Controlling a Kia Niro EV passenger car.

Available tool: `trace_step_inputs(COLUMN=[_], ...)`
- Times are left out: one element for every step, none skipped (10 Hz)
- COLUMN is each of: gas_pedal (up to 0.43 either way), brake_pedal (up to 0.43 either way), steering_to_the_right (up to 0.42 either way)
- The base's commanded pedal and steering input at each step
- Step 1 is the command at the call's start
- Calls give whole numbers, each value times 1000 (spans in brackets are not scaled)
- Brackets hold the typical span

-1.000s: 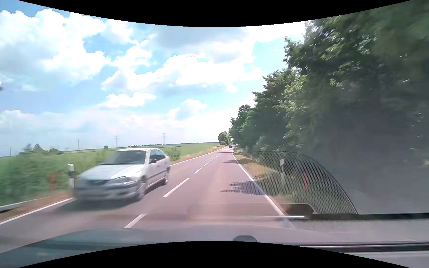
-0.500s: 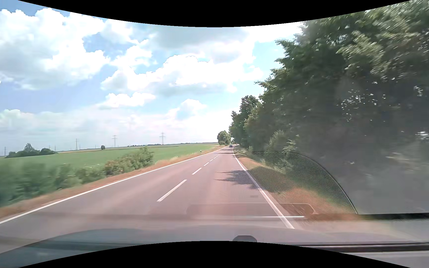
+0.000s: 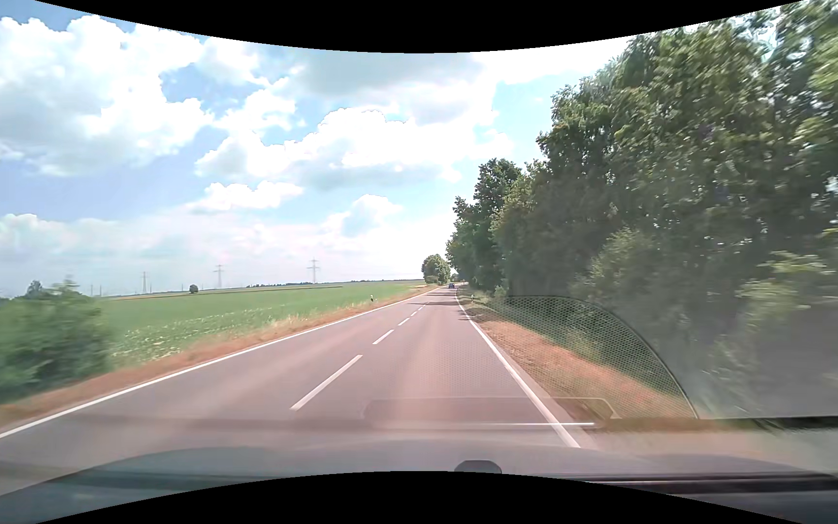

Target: Follow the waypoints while adhering to traffic rules and regulations

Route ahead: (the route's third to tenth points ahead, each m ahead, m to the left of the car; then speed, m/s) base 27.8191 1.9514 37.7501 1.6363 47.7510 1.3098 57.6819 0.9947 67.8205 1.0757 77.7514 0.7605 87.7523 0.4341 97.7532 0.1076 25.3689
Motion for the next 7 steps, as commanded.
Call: trace_step_inputs(gas_pedal=[197,197,197,197,197,197,197], brake_pedal=[0,0,0,0,0,0,0], steering_to_the_right=[1,1,2,2,2,2,2])
